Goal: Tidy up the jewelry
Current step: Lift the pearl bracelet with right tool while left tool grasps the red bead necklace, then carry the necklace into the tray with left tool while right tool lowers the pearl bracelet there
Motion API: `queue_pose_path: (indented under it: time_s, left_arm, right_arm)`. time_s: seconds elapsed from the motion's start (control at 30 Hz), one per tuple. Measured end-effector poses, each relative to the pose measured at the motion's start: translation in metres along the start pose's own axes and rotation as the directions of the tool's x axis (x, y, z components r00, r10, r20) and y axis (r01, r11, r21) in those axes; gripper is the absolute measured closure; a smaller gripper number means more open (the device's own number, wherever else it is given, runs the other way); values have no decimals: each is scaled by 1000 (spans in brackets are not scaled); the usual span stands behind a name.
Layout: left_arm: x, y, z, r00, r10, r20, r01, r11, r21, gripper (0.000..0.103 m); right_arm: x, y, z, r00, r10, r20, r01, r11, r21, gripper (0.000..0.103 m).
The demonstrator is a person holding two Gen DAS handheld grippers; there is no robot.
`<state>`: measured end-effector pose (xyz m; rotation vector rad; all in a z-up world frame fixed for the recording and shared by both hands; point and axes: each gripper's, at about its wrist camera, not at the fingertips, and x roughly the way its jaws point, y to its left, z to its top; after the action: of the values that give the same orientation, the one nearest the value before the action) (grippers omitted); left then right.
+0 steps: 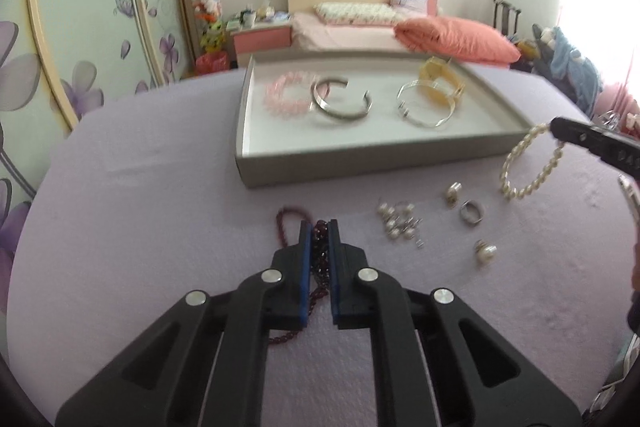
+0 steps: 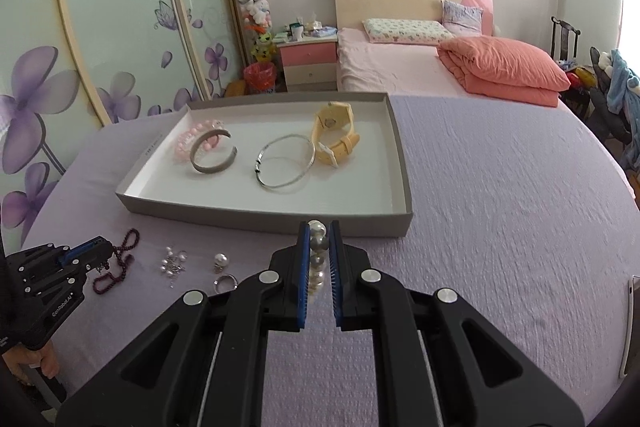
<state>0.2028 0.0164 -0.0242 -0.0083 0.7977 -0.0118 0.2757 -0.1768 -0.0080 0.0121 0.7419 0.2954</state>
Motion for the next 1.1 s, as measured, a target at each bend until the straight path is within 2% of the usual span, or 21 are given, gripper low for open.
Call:
queue_pose_path:
  time_s: [0.3,0.73,0.93,1.1]
  left_arm:
    - [-46,2,30,992,-53,111,57,998,-30,95]
    - [-92,0,84,970,-59,237,73,996,-49,95]
    - [-101,-3,116,958,-45,282,59,997,-40,95]
    - [-92,-2,144,954,-24,299,44,997,-59,95]
  right_arm:
    - [-23,7,14,998,15,64,-14,1000,-13,94]
    - [-43,13,40,990,30,138,-26,999,-29,94]
    - [-43,14,54,986,32,161,-28,999,-33,94]
    - [-33,11,66,986,28,164,-24,999,-29,94]
